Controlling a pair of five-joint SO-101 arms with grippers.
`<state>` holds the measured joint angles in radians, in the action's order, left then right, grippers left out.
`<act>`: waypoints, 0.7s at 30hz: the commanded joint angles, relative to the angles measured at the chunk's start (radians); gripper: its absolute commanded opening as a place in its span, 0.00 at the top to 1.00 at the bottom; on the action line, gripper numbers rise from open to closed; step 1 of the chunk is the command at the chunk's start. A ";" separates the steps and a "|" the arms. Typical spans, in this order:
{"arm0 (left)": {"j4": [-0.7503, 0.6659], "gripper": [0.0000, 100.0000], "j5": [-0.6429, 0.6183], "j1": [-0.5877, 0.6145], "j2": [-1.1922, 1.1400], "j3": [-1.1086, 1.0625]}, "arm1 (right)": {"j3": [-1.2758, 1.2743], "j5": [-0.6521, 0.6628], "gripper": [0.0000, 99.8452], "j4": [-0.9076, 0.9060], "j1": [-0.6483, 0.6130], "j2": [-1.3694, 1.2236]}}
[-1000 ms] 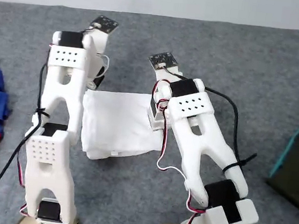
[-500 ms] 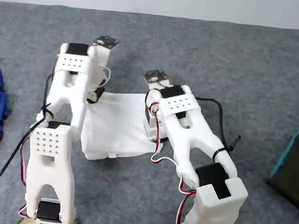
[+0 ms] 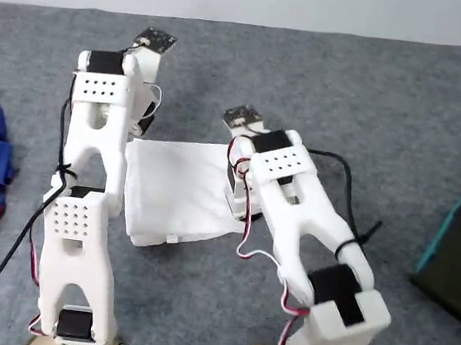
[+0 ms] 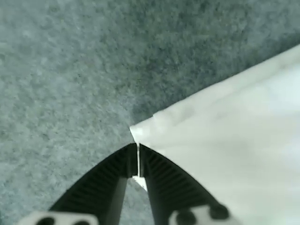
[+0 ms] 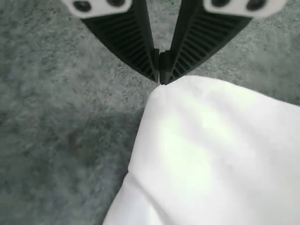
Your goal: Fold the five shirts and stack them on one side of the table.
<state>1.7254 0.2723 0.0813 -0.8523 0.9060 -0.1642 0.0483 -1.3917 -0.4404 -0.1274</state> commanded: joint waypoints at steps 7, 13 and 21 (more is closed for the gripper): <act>0.031 0.99 0.000 -0.029 0.051 0.010 | 0.014 0.066 0.99 0.130 -0.001 0.171; 0.029 0.99 -0.008 -0.071 0.304 -0.259 | 0.015 0.060 0.99 0.369 0.076 0.105; -0.051 0.99 -0.017 -0.098 0.703 -0.780 | 0.158 0.032 0.99 0.464 0.090 -0.067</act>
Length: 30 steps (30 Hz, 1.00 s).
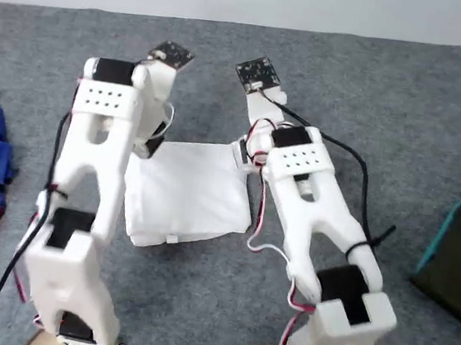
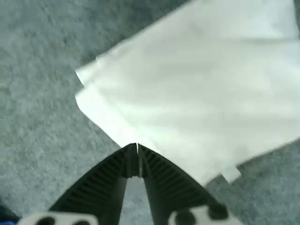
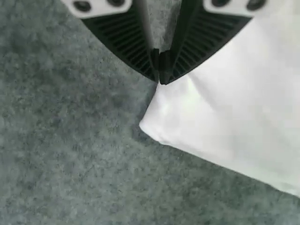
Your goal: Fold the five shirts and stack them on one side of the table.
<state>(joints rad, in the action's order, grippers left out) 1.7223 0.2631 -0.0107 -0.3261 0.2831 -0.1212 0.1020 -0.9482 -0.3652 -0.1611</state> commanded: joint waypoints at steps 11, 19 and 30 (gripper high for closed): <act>-0.308 0.99 -0.043 -0.037 0.391 -0.693 | 0.371 -0.074 0.99 -0.016 -0.007 -0.302; -0.356 0.99 -0.037 -0.043 0.391 -0.825 | 0.450 -0.066 0.99 -0.039 0.005 -0.438; -0.427 0.99 0.046 0.005 0.399 -0.987 | 0.675 0.017 0.99 -0.071 0.059 -0.607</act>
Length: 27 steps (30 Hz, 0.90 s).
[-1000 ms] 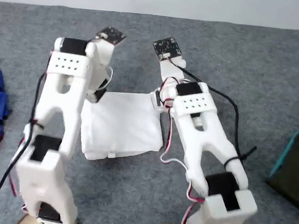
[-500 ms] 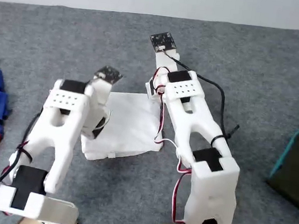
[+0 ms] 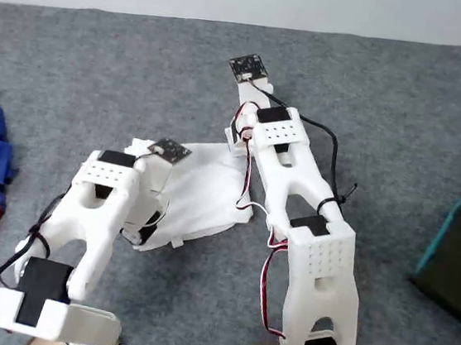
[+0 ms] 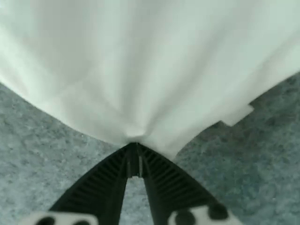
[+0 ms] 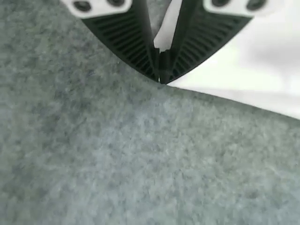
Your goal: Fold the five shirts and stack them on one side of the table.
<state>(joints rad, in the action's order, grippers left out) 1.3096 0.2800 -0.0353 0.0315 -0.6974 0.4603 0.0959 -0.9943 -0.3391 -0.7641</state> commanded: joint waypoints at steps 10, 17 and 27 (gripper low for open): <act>0.064 0.99 0.051 0.077 0.043 0.160 | 0.290 0.018 0.99 -0.226 0.012 -0.021; 0.196 0.99 0.048 0.077 0.043 0.372 | 0.459 -0.005 0.99 -0.432 0.004 -0.021; 0.152 0.99 -0.005 0.075 0.034 0.463 | 0.606 -0.106 0.99 -0.766 0.008 -0.021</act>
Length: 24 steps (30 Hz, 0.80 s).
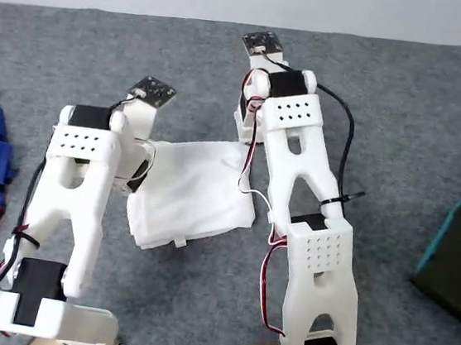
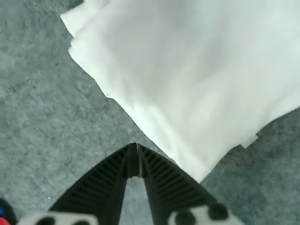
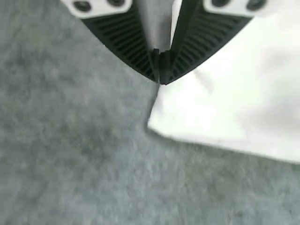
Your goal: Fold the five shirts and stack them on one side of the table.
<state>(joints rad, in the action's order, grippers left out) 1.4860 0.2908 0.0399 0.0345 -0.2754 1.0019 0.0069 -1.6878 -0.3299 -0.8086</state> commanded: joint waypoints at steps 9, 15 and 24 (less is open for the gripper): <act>-0.017 0.99 -0.015 0.040 0.031 0.042 | 0.063 0.270 0.99 -0.068 -0.001 0.013; -0.023 0.99 0.021 0.206 0.031 0.044 | 0.055 0.637 0.99 -0.087 -0.012 0.005; -0.023 0.99 0.104 0.482 0.031 0.044 | 0.051 0.821 0.99 -0.108 -0.088 -0.039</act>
<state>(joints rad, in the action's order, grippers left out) 1.4768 0.3736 0.4480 0.0345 -0.2754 1.0173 0.7971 -1.7522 -0.3851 -0.8654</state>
